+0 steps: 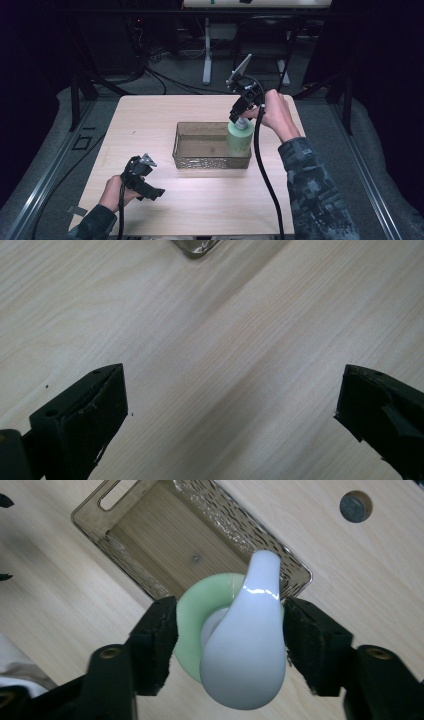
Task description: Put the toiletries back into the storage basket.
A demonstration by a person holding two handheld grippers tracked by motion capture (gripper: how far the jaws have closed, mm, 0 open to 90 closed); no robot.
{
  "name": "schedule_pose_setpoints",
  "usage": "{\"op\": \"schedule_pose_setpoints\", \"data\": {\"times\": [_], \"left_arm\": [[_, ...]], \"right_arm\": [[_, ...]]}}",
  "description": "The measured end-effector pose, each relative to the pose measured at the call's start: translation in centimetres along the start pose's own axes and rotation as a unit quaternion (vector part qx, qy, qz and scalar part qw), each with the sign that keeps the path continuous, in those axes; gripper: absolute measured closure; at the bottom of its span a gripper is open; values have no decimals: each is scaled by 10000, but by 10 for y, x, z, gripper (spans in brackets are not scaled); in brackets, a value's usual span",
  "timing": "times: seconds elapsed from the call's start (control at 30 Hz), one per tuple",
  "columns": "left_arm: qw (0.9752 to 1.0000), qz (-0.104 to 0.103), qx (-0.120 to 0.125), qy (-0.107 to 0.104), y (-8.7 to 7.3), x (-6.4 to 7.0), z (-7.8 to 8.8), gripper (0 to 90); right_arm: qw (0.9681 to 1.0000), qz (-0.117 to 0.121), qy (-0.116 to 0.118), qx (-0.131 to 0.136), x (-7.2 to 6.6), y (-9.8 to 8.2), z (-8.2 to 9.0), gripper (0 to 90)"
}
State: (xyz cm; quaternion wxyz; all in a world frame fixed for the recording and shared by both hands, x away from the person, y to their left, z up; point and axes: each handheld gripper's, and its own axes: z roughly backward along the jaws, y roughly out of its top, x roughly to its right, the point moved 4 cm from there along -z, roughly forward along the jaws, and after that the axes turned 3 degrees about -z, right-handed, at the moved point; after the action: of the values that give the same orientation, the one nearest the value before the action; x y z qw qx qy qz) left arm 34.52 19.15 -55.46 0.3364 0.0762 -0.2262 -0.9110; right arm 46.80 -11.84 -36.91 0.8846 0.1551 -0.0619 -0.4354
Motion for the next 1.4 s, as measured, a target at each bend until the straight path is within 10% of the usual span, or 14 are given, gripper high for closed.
{"op": "schedule_pose_setpoints", "data": {"times": [0.1, 0.43, 1.4], "left_arm": [[10000, 6, 7, -1, 0, 0, 0, 0], [10000, -6, 10, 5, 0, 0, 0, 0], [10000, -3, -14, 6, 0, 1, -1, 0]], "right_arm": [[9998, -35, -74, 154, 0, -3, 0, 174], [9979, -23, -70, 647, 3, -19, -2, 13], [9879, -140, 162, 1536, 17, -109, -32, 0]]}}
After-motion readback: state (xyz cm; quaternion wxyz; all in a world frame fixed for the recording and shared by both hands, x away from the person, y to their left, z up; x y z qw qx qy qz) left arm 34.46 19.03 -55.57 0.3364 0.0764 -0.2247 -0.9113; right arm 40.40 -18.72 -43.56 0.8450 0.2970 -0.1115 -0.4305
